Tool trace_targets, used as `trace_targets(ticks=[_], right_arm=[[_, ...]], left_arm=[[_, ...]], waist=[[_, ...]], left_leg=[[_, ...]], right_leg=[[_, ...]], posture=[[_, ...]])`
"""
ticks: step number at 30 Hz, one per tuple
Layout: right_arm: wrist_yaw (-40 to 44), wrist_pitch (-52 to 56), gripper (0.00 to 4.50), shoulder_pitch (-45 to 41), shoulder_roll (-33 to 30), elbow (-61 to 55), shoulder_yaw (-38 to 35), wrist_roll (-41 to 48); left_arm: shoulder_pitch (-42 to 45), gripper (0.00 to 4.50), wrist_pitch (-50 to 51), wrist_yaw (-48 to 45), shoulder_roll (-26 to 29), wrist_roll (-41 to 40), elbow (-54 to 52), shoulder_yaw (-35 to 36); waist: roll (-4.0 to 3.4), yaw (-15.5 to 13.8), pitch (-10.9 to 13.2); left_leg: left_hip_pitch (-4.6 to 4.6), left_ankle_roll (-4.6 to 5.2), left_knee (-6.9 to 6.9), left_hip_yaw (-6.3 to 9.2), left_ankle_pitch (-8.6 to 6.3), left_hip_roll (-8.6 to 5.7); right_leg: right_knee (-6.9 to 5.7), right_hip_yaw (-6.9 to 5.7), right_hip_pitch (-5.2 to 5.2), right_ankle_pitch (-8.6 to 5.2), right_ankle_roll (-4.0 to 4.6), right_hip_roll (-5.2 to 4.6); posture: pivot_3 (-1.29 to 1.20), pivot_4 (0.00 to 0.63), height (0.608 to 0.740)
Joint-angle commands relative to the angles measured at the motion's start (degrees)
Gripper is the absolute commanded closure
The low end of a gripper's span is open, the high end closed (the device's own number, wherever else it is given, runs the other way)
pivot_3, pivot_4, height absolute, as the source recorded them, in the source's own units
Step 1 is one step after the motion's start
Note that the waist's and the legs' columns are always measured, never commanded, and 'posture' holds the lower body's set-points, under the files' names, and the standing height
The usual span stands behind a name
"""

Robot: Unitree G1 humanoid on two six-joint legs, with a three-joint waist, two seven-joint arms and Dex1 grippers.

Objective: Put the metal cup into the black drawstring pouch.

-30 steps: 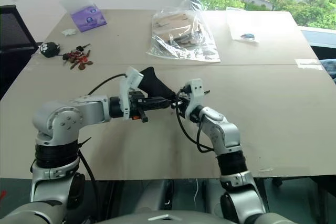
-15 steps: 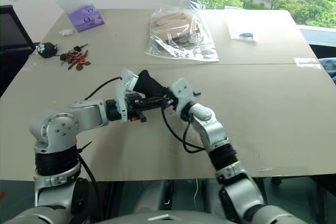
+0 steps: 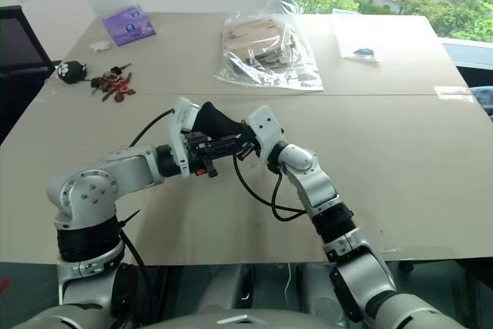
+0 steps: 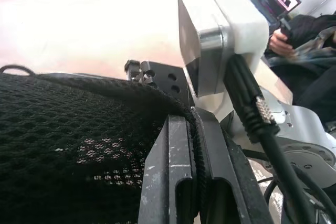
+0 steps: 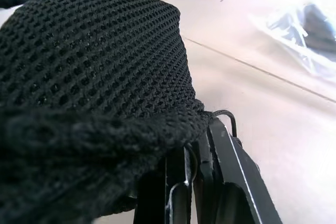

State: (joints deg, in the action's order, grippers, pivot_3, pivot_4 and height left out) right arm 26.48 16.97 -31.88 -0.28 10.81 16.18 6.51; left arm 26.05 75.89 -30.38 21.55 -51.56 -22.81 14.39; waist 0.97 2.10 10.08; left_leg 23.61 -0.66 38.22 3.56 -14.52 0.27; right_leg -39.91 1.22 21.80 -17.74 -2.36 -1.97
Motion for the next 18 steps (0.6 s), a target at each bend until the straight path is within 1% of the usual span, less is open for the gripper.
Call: trace_targets(ticks=[1, 4, 6, 8, 9, 10, 12, 14, 16, 18], right_arm=[[0.9, 5.9, 3.48, 1.2, -2.3, -7.0, -1.7, 1.5], [0.2, 9.0, 2.04, 2.1, -4.7, -11.5, -2.4, 0.8], [1.4, 13.4, 1.08, 2.8, -6.6, -16.0, -3.0, 2.6], [1.8, 18.2, 0.30, 3.3, -8.3, -20.3, -3.8, 4.0], [2.4, 20.4, 0.30, 3.4, -9.5, -22.0, -4.3, 4.8], [1.8, 21.8, 0.14, 3.6, -10.6, -23.8, -5.2, 4.8], [1.8, 24.5, 0.14, 4.0, -11.8, -26.8, -6.7, 6.2], [1.4, 26.5, 0.14, 4.7, -13.7, -30.3, -6.8, 5.9], [2.7, 28.9, 0.14, 6.1, -16.0, -34.8, -6.9, 7.3], [4.9, 30.4, 0.14, 9.0, -19.6, -39.4, -7.6, 8.9]], left_arm=[[0.1, 4.50, -1.9, -2.5, -0.4, -4.1, 0.2, 0.4], [0.4, 4.50, -2.5, -1.9, -0.5, -5.0, 3.3, 2.2], [0.3, 4.50, -3.5, -2.3, 0.2, -4.9, 6.1, 2.7], [-0.1, 4.50, -5.1, -4.1, 1.9, -3.5, 7.8, 1.4], [-0.3, 4.50, -6.0, -4.9, 2.6, -2.9, 8.6, 0.7], [-0.2, 4.50, -6.9, -5.8, 3.4, -2.3, 9.7, 0.1], [0.1, 4.50, -8.3, -7.0, 4.3, -1.5, 11.5, -0.8], [0.6, 4.50, -9.7, -8.2, 5.3, -0.6, 13.1, -1.5], [1.0, 4.50, -10.7, -9.1, 6.1, -0.3, 14.5, -1.8], [0.9, 4.50, -12.5, -10.9, 7.6, 0.5, 15.6, -1.7]], waist=[[0.00, -0.1, 0.0], [-0.02, -0.1, 0.0], [-0.02, 0.0, 0.0], [-0.02, 0.2, 0.0], [-0.03, 0.3, 0.0], [-0.03, 0.3, 0.0], [-0.03, 0.1, 0.0], [-0.03, -0.1, 0.0], [-0.03, -0.1, 0.0], [-0.04, -0.2, 0.0]], left_leg=[[0.01, 0.00, 0.00, 0.02, 0.00, 0.00], [0.01, 0.00, -0.01, 0.04, 0.00, 0.00], [0.00, 0.00, -0.01, 0.02, 0.00, 0.00], [0.00, 0.00, -0.01, -0.01, 0.00, 0.00], [0.00, 0.00, -0.02, -0.01, 0.00, 0.02], [-0.01, 0.00, -0.04, 0.00, 0.00, 0.02], [-0.02, 0.00, -0.06, 0.00, 0.00, 0.02], [-0.01, 0.01, -0.05, -0.01, 0.00, 0.00], [0.01, 0.02, -0.04, 0.00, -0.01, -0.02], [0.03, 0.02, -0.04, 0.03, -0.01, -0.02]], right_leg=[[0.00, 0.00, 0.00, 0.00, 0.00, 0.00], [-0.01, 0.00, 0.00, 0.00, 0.00, 0.02], [-0.02, -0.03, 0.00, 0.00, 0.00, 0.03], [-0.02, -0.06, 0.01, 0.00, 0.00, 0.04], [-0.02, -0.05, 0.02, 0.00, 0.00, 0.07], [-0.02, -0.05, 0.02, 0.00, 0.00, 0.07], [-0.01, -0.07, 0.02, -0.01, 0.01, 0.07], [0.01, -0.08, 0.01, -0.01, 0.00, 0.05], [0.02, -0.08, 0.01, -0.01, 0.00, 0.04], [0.03, -0.10, 0.01, -0.01, 0.00, 0.03]], posture=[[0.00, 0.150, 0.740], [0.00, 0.150, 0.740], [0.00, 0.150, 0.740], [0.00, 0.150, 0.740], [0.00, 0.150, 0.740], [0.00, 0.150, 0.740], [0.00, 0.150, 0.740], [0.00, 0.150, 0.740], [0.00, 0.150, 0.740], [0.00, 0.150, 0.740]])
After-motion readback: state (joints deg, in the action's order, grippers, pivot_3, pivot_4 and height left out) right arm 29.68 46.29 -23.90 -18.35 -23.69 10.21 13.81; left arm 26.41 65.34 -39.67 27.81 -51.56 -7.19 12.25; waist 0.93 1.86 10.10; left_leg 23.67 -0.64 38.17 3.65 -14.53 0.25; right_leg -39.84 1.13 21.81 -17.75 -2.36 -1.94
